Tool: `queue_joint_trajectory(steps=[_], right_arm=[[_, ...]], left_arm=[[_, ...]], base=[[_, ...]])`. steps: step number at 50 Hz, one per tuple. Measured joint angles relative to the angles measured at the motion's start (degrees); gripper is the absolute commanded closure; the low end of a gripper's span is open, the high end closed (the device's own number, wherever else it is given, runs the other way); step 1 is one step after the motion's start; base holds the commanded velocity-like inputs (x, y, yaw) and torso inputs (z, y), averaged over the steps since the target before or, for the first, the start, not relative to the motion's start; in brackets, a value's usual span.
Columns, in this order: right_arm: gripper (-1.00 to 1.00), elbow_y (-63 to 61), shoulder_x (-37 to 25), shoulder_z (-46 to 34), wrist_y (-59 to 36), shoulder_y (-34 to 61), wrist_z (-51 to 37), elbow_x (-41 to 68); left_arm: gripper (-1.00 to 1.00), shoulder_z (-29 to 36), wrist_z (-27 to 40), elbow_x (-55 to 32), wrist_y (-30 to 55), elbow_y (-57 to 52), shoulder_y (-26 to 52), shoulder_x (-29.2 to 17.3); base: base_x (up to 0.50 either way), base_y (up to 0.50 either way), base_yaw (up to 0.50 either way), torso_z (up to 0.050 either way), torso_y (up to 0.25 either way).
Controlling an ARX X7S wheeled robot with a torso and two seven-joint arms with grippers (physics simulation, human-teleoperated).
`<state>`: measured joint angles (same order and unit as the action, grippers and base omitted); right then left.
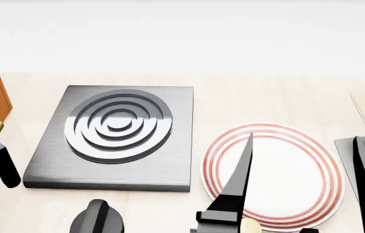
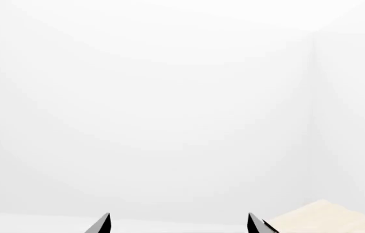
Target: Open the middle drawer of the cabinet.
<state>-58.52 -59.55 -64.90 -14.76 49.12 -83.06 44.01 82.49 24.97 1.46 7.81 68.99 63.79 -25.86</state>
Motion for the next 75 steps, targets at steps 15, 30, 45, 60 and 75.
queue_joint_trajectory(steps=[15,30,45,60,75], right_arm=[[-1.00,0.1,-0.1,-0.2,0.2,0.1,0.0,-0.1],[-1.00,0.2,0.0,-0.4,0.2,0.1,0.0,-0.2],[-1.00,0.3,0.2,-0.6,0.0,0.2,0.0,-0.2],[-1.00,0.4,0.3,-0.8,0.0,0.2,0.0,-0.3],[-1.00,0.6,0.5,-0.9,0.1,0.2,0.2,-0.5]], left_arm=[[-1.00,-0.2,-0.3,-0.2,-0.9,4.3,0.3,1.3],[-1.00,-0.3,-0.5,-0.6,-0.5,5.4,0.3,1.4],[-1.00,-0.7,-0.3,-1.3,0.1,5.8,0.5,1.1],[1.00,-0.9,0.4,-1.6,0.3,5.8,0.7,1.0],[1.00,0.2,0.5,-3.3,-0.5,6.0,0.8,1.3]], base=[[0.00,0.00,0.00,0.000,0.000],[0.00,0.00,0.00,0.000,0.000],[0.00,0.00,0.00,0.000,0.000],[0.00,0.00,0.00,0.000,0.000],[0.00,0.00,0.00,0.000,0.001]])
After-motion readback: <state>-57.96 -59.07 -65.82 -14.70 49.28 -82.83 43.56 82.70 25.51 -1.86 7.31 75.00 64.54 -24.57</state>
